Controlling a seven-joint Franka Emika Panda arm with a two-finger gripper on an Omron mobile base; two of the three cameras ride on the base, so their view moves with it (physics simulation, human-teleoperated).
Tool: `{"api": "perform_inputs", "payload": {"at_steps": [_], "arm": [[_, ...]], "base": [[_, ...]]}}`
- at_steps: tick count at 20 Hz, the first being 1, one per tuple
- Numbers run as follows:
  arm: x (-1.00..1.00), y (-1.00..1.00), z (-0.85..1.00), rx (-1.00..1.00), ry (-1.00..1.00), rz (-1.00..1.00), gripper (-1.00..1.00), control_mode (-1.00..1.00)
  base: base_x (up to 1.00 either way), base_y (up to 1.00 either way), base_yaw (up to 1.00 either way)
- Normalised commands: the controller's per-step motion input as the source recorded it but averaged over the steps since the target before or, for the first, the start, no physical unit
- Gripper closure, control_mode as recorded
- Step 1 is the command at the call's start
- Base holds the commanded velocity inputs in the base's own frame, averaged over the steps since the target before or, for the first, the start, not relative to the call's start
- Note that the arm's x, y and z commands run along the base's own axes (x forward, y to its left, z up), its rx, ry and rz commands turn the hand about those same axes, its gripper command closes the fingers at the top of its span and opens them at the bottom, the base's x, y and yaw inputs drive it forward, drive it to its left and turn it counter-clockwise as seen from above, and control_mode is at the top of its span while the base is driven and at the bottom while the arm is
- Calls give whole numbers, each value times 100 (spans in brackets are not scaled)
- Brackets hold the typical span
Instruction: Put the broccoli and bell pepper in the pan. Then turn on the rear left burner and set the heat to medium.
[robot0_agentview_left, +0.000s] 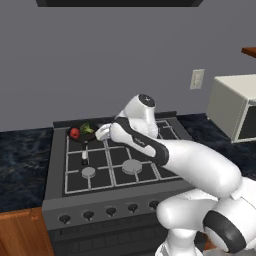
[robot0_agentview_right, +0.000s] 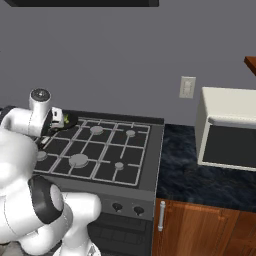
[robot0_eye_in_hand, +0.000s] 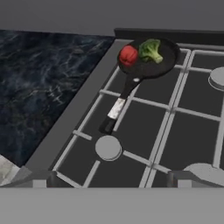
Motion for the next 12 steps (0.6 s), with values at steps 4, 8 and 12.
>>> {"api": "perform_inputs", "payload": {"at_steps": [4, 8, 12], "arm": [[-51, 0, 0, 0, 0, -2, -100, -100], [-58, 0, -1, 0, 3, -19, -100, -100], [-69, 0, 0, 0, 2, -28, -100, -100]], "base": [[0, 0, 0], [0, 0, 0], [0, 0, 0]]}}
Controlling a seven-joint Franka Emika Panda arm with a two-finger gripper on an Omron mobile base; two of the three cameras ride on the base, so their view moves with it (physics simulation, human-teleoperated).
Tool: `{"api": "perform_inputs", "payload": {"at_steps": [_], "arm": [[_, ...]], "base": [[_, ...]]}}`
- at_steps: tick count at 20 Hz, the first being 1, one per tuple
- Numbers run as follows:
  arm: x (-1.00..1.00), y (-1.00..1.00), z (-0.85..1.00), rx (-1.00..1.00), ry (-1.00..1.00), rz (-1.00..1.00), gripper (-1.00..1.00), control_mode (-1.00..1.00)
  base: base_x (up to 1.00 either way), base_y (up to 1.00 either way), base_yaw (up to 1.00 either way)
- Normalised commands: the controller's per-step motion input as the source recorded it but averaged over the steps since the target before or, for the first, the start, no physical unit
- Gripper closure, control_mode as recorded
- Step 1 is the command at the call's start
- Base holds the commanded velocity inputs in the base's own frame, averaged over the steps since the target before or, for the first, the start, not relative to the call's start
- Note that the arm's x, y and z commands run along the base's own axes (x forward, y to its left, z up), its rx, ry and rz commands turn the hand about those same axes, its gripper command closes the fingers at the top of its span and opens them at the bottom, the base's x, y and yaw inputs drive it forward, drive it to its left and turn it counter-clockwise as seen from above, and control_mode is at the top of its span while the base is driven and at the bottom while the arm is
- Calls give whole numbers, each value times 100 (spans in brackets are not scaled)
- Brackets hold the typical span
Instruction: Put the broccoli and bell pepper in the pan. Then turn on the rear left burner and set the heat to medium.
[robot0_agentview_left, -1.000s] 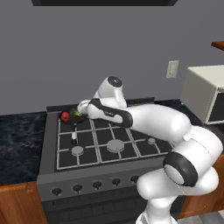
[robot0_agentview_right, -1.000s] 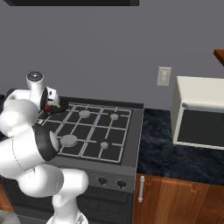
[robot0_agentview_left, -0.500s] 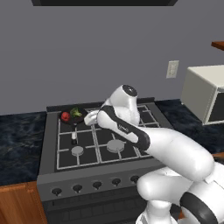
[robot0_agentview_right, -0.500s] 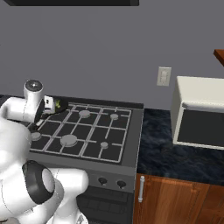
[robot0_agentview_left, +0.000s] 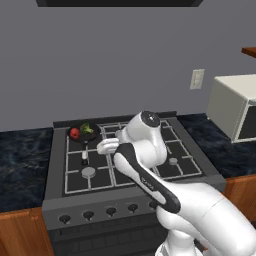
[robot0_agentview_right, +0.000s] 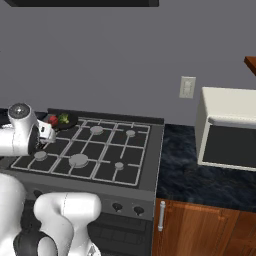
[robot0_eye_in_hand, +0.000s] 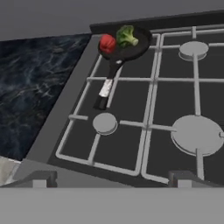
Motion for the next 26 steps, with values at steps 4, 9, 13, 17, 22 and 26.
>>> {"api": "perform_inputs", "payload": {"at_steps": [4, 9, 13, 17, 22, 26], "arm": [[-73, 12, 0, 0, -7, -24, -100, -100], [-76, 53, 3, 0, -22, -10, -100, -100], [-64, 59, 3, 0, -29, -5, -100, -100], [-46, 23, -13, 0, -11, -9, -100, -100], [-19, 4, -37, 0, -5, -3, -100, -100], [-4, 29, -22, 0, -5, 5, -100, -100]], "base": [[0, 0, 0], [0, 0, 0], [0, 0, 0], [0, 0, 0], [0, 0, 0], [0, 0, 0]]}}
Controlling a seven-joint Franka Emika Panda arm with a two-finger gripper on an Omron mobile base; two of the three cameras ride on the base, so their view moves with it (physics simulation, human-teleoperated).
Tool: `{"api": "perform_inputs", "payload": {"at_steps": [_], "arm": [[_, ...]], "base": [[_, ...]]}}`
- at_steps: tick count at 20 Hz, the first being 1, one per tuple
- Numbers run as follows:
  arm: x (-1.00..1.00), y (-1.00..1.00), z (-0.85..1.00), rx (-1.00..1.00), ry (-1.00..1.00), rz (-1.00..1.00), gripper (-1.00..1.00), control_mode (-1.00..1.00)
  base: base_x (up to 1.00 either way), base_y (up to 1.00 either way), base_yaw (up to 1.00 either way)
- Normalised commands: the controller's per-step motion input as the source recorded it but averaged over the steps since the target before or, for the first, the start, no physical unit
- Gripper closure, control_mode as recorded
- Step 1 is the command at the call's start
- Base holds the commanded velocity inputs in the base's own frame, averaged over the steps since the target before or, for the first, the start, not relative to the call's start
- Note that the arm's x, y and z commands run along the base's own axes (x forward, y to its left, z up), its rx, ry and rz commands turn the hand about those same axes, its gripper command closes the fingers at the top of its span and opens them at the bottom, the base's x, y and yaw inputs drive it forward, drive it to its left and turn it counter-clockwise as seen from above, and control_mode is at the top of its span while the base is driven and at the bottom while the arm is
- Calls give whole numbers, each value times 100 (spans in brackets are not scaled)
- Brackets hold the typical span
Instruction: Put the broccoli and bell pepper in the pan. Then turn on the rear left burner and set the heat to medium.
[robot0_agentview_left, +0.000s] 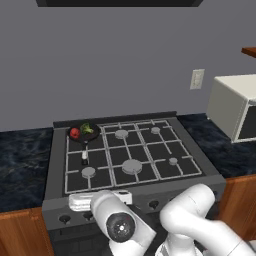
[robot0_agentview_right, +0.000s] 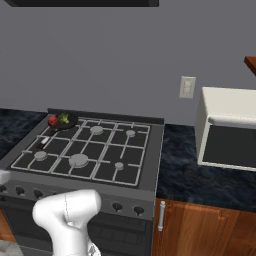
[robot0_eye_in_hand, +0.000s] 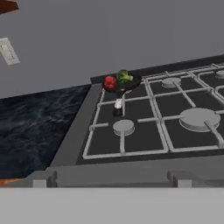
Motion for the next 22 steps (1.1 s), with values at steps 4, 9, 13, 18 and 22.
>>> {"api": "perform_inputs", "payload": {"at_steps": [4, 9, 13, 18, 22], "arm": [[-4, 45, -25, 0, -9, 13, -100, -100], [-5, 30, -31, -1, -11, 10, -100, -100], [-20, 5, -40, -6, -7, 0, -100, -100], [-19, 1, -40, -4, -5, 0, -100, -100], [-1, 7, -40, 0, -2, 0, -100, -100]], "base": [[0, 0, 0], [0, 0, 0], [0, 0, 0], [0, 0, 0], [0, 0, 0]]}}
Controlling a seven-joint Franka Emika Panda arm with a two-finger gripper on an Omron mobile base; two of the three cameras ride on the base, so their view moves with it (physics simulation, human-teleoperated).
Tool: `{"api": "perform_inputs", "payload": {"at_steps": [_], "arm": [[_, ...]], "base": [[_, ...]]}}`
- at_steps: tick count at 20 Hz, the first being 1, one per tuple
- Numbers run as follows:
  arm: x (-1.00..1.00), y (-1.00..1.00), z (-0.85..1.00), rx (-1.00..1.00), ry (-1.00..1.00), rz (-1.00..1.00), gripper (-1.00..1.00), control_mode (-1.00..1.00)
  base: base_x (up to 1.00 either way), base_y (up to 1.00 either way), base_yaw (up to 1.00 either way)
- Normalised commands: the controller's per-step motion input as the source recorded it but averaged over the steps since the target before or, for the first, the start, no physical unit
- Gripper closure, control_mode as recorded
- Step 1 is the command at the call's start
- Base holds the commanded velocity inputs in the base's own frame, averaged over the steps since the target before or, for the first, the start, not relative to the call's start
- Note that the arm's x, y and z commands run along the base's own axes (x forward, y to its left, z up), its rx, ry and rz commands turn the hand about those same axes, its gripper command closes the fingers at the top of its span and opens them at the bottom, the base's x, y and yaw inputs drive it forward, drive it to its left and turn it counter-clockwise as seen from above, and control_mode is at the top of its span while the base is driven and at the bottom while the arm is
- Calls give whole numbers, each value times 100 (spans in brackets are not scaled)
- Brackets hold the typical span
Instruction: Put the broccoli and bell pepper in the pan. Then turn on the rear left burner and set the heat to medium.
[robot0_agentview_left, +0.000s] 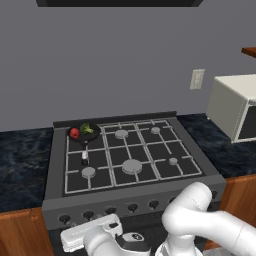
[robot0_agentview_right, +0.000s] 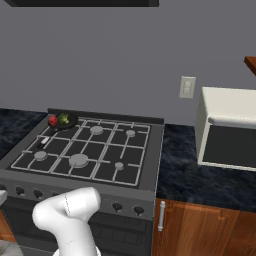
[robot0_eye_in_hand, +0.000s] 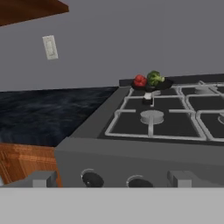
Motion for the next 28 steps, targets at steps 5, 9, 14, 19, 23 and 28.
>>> {"api": "perform_inputs", "payload": {"at_steps": [5, 9, 14, 19, 23, 28], "arm": [[0, 13, -31, 0, -6, 0, -100, -100], [3, 23, -23, 3, -3, 0, -100, -100], [18, 31, -26, 0, 0, -2, -100, -100], [31, 18, -10, 0, 0, -14, -100, -100], [28, 14, -18, 0, -3, -25, -100, -100], [9, 27, -21, 0, -10, -22, -100, -100]], "base": [[0, 0, 0], [0, 0, 0], [0, 0, 0], [0, 0, 0], [0, 0, 0], [0, 0, 0]]}}
